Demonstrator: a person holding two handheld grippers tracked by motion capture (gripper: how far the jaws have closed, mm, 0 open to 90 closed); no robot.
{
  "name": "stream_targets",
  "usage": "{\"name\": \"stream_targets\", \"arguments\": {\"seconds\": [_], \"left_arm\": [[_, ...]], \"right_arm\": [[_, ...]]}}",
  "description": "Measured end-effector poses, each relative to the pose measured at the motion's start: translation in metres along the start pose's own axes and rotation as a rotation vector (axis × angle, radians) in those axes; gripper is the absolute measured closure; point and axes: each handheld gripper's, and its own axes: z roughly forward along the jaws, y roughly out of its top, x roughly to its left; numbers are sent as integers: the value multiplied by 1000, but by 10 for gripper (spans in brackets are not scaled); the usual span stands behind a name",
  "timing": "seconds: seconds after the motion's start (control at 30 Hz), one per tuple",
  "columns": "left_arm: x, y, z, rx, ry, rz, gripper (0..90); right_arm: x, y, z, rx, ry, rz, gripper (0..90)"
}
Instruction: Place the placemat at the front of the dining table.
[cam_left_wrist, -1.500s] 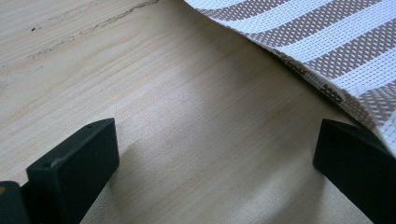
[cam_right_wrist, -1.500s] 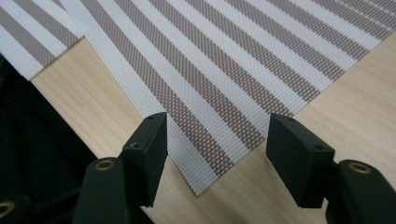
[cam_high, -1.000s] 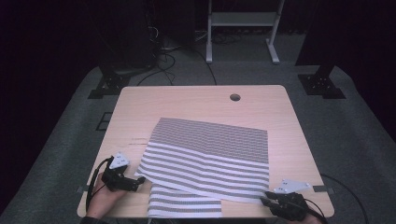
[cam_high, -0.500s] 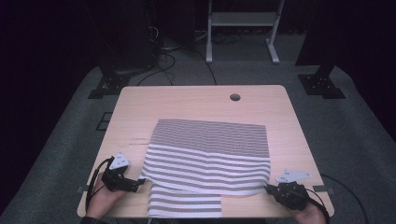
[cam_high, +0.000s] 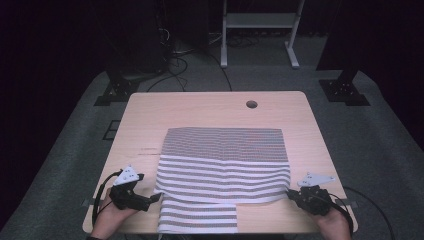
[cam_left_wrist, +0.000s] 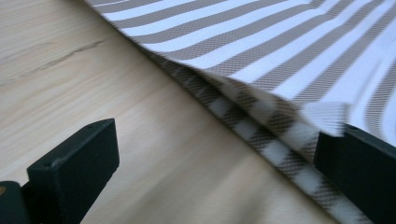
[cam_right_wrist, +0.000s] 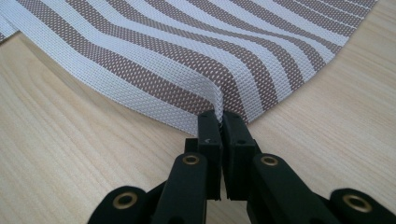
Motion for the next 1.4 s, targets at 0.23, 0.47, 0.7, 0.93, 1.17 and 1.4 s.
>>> {"name": "stream_targets", "arguments": {"seconds": [0.23,0.47,0.7,0.93,1.17,1.4], "left_arm": [[-11,5,-1,-31,-25,47,109],[-11,7,-5,-55,-39,30,255],[-14,12,-5,-52,-85,33,556],[-13,14,-6,-16,-80,-1,807],[-14,19,-7,-1,-58,-28,870],[-11,22,-8,-14,-57,-30,870]], "right_arm": [[0,0,0,-1,-2,-3,870],[0,0,0,-2,-2,-4,871],[1,1,0,-7,-2,-11,871],[1,1,-1,-13,-2,-11,871],[1,3,-2,-28,-2,-12,872],[-3,5,-6,-59,9,4,874]]}}
